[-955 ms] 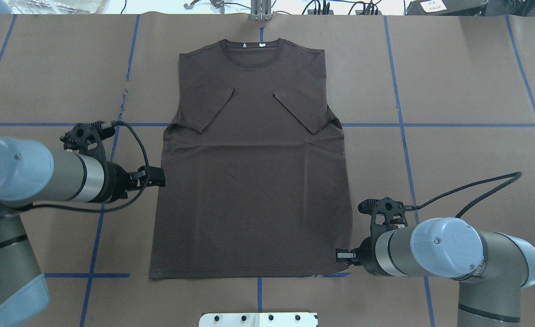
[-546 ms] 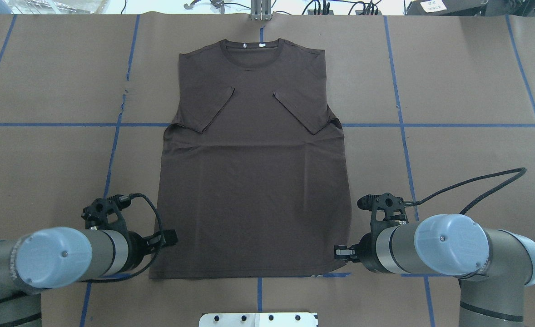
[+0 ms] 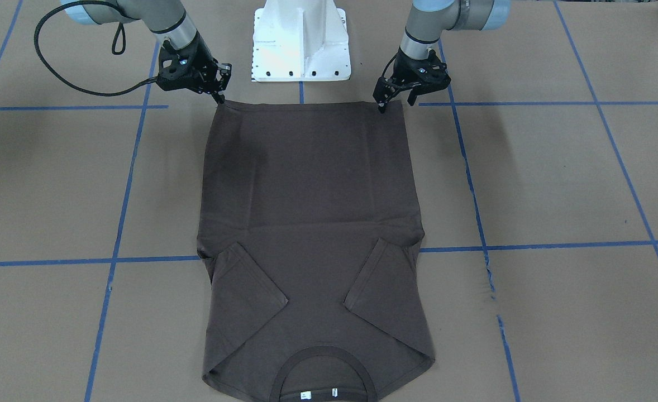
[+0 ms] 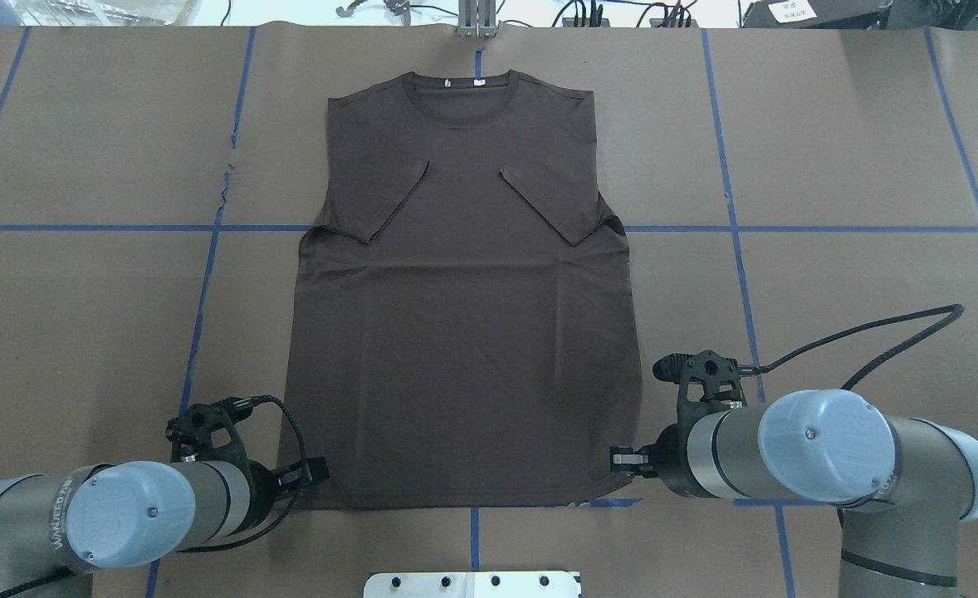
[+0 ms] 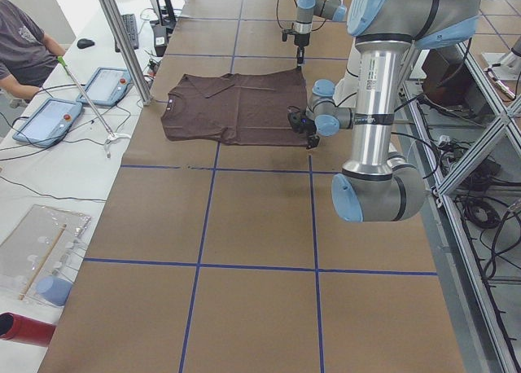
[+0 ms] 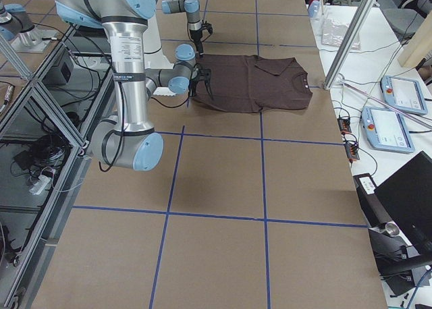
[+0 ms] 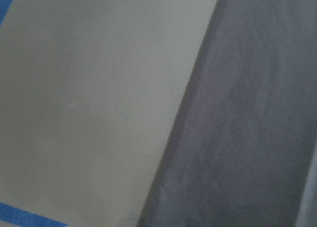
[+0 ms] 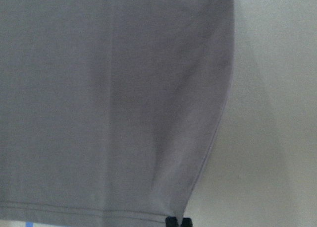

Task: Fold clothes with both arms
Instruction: 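Move both grippers to the hem corners nearest the robot and grasp, then lift the hem with both grippers and carry it toward the collar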

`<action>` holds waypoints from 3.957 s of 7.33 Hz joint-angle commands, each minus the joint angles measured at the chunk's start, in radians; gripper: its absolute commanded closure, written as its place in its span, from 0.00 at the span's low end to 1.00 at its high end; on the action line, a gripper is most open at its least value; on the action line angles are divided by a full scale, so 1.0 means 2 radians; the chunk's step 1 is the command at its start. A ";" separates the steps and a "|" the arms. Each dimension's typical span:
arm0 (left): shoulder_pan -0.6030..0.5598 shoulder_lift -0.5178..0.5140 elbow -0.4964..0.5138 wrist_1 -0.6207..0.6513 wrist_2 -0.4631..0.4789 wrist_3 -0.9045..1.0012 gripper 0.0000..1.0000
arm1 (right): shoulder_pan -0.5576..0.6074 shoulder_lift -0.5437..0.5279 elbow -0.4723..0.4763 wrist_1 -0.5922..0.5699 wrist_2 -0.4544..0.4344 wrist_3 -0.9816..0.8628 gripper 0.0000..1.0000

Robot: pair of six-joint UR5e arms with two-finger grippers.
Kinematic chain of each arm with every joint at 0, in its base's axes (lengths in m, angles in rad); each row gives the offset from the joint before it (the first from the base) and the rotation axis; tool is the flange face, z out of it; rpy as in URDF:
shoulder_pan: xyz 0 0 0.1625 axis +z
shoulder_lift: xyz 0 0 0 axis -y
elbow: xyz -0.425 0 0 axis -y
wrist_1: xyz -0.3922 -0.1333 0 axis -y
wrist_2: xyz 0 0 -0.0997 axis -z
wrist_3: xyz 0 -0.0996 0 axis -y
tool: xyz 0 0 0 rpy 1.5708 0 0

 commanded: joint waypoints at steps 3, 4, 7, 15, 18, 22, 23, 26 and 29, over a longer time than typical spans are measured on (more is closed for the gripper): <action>0.000 0.002 -0.004 0.002 0.000 0.001 0.55 | 0.002 0.001 0.001 0.001 0.003 0.000 1.00; 0.000 0.001 -0.003 0.002 0.000 0.001 0.70 | 0.003 0.000 0.001 0.001 0.003 0.000 1.00; 0.001 0.001 -0.004 0.002 -0.003 0.001 1.00 | 0.004 0.000 0.004 0.001 0.004 -0.001 1.00; 0.056 0.014 -0.255 0.185 -0.044 0.071 1.00 | -0.041 -0.129 0.171 0.001 0.068 0.004 1.00; -0.007 -0.004 -0.227 0.186 -0.047 0.143 1.00 | 0.061 -0.057 0.119 0.002 0.091 -0.055 1.00; -0.196 -0.114 -0.059 0.179 -0.068 0.282 1.00 | 0.240 0.071 -0.039 0.003 0.092 -0.174 1.00; -0.220 -0.146 -0.018 0.171 -0.068 0.289 1.00 | 0.258 0.110 -0.085 0.003 0.090 -0.172 1.00; -0.284 -0.184 0.126 0.068 -0.067 0.319 1.00 | 0.288 0.199 -0.213 0.004 0.092 -0.174 1.00; -0.303 -0.206 0.227 -0.029 -0.066 0.337 1.00 | 0.304 0.274 -0.344 0.041 0.092 -0.177 1.00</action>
